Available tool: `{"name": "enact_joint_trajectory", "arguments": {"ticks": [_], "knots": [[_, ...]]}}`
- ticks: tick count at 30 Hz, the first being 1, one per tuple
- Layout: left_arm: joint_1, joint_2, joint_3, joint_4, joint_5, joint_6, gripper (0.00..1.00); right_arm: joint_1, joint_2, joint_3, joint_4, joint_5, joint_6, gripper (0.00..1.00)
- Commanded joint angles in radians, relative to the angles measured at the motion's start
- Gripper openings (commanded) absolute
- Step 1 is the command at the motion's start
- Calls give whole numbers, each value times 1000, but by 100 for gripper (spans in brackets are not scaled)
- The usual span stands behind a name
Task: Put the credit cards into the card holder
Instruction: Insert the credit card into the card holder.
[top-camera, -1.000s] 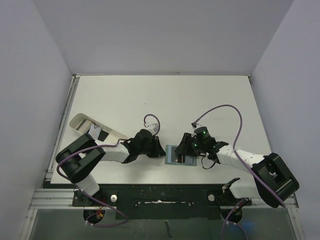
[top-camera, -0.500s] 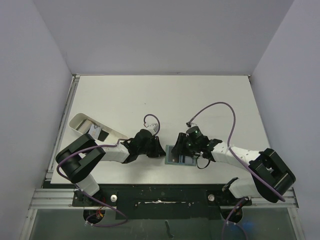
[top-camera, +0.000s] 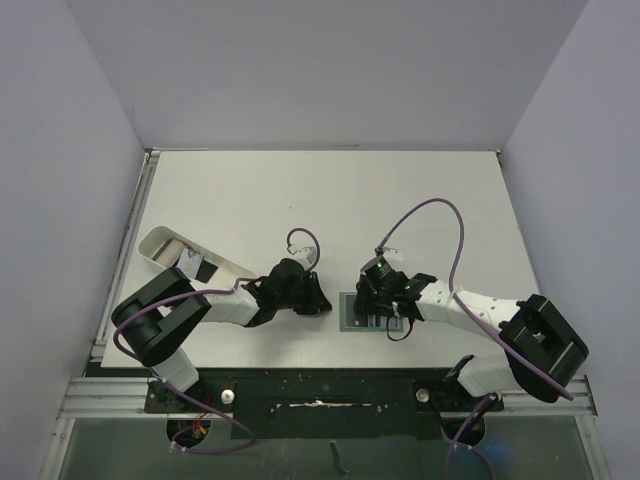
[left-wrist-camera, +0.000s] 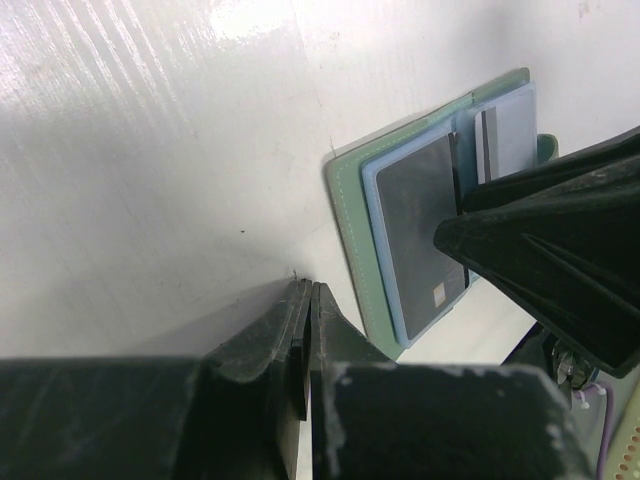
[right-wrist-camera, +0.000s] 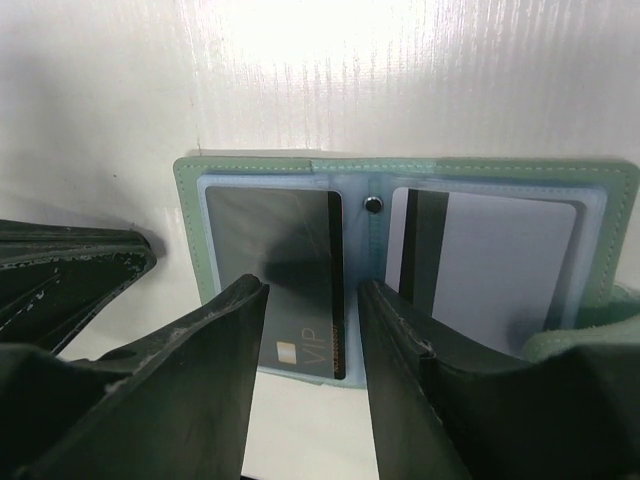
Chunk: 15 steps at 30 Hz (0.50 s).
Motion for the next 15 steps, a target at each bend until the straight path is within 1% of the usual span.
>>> {"name": "enact_joint_trajectory", "arguments": {"ticks": [1, 4, 7, 9, 11, 13, 15], "knots": [[-3, 24, -1, -44, -37, 13, 0, 17, -68, 61, -49, 69, -7, 43], [-4, 2, 11, -50, -26, 14, 1, 18, -96, 89, -129, 126, -14, 43], [-4, -21, 43, -95, -25, -1, 5, 19, -133, 105, -211, 189, -21, 43], [-5, -20, 65, -97, 15, -13, 9, 19, -157, 107, -257, 232, -24, 44], [-6, -13, 68, -50, 80, -33, 18, 17, -165, 108, -306, 276, -21, 47], [-8, -8, 61, 10, 115, -65, 30, 17, -162, 112, -359, 319, -17, 49], [-11, -5, 46, 70, 137, -96, 36, 17, -158, 114, -386, 345, -18, 51]]}}
